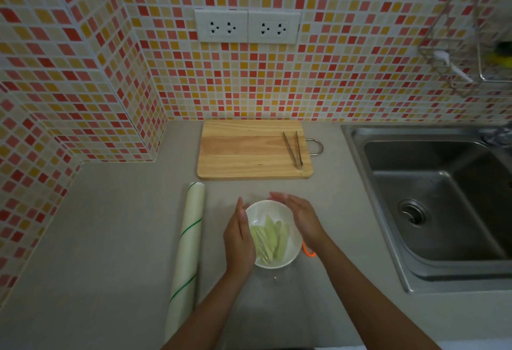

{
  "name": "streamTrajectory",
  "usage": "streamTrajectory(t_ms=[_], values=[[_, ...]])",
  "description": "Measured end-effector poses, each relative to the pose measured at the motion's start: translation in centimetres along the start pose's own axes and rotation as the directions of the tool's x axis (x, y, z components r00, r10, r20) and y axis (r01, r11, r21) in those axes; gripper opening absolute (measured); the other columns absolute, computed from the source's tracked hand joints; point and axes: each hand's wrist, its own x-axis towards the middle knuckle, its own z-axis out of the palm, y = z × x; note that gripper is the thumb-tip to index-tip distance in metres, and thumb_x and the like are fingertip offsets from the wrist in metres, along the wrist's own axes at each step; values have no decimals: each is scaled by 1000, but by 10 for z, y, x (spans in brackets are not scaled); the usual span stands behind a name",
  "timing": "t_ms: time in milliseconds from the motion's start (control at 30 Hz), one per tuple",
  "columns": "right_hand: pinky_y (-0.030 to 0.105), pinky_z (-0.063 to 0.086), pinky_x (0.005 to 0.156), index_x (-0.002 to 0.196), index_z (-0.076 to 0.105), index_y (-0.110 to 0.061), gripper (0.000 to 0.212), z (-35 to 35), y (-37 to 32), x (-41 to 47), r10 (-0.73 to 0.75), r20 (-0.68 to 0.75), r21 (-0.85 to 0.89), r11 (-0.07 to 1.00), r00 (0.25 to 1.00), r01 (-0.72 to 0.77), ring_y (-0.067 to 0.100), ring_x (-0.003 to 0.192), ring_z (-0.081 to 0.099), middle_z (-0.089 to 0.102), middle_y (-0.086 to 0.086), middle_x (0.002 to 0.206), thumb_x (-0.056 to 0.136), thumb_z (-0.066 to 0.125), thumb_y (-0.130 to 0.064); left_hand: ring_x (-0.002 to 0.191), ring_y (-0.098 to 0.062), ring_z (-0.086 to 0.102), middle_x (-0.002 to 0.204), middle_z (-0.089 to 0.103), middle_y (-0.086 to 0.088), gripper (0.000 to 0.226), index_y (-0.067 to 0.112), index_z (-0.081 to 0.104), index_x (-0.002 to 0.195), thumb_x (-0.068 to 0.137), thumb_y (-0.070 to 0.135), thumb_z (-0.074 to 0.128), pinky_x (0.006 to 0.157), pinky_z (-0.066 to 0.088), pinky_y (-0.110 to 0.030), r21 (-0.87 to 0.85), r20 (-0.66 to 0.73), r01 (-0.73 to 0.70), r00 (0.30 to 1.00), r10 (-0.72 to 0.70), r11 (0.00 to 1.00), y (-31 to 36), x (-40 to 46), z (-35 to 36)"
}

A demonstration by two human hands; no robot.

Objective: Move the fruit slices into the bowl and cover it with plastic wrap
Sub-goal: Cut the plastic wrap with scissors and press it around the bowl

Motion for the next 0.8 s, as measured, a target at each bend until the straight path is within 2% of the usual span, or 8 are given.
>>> streamTrajectory(t_ms=[67,167,267,367,467,533,633,800], values=[[13,52,82,121,64,-3,34,-3,10,-1,32,73,14,999,997,-33,7,102,66,68,6,118,100,41,-19,118,-2,55,126,63,6,43,20,47,141,103,29,31,94,36,-2,-27,-13,5,1000,-5,1000,-2,0,2],[12,52,73,118,65,-5,37,-4,18,2,75,76,47,996,994,-79,3,94,68,70,4,113,101,39,-24,110,16,51,119,60,18,41,22,47,140,103,30,32,91,35,3,-62,-36,10,999,-13,998,-4,1,4],[14,53,67,107,72,-10,46,-1,19,4,114,45,26,993,993,-115,7,88,71,76,-2,96,102,34,-36,109,15,52,115,60,22,43,20,49,140,102,32,32,91,36,1,-87,-52,10,999,-14,996,-7,2,6],[17,53,71,99,75,-15,57,0,20,5,122,17,-43,992,992,-121,10,88,71,77,-1,92,101,26,-45,111,10,54,114,62,22,43,18,52,138,103,32,31,90,37,1,-109,-56,19,998,-25,994,-8,1,6],[32,54,82,93,76,-12,64,0,23,9,118,-45,-166,978,992,-124,20,90,71,76,9,91,99,26,-51,109,11,55,111,59,32,45,14,54,136,103,31,30,88,36,3,-118,-49,18,999,-24,993,-9,3,6],[33,51,89,92,76,-11,59,2,27,9,17,-133,-206,977,991,-45,18,93,69,75,6,93,100,29,-46,111,6,56,112,61,25,44,14,54,136,103,30,30,88,37,2,-127,-46,31,998,-38,991,-10,3,6],[28,49,87,87,73,-15,40,5,29,5,-206,-332,-219,966,920,137,4,90,66,72,-1,91,101,39,-31,113,4,55,117,63,20,44,15,54,136,103,29,29,89,36,2,-141,-47,34,998,-40,989,-11,4,4],[16,43,80,83,75,-16,29,5,32,3,-259,-400,-259,952,879,162,15,93,64,70,1,86,97,51,-25,116,-5,55,122,63,9,42,18,54,135,103,29,29,88,37,2,-170,-44,64,996,-72,983,-14,4,3]])
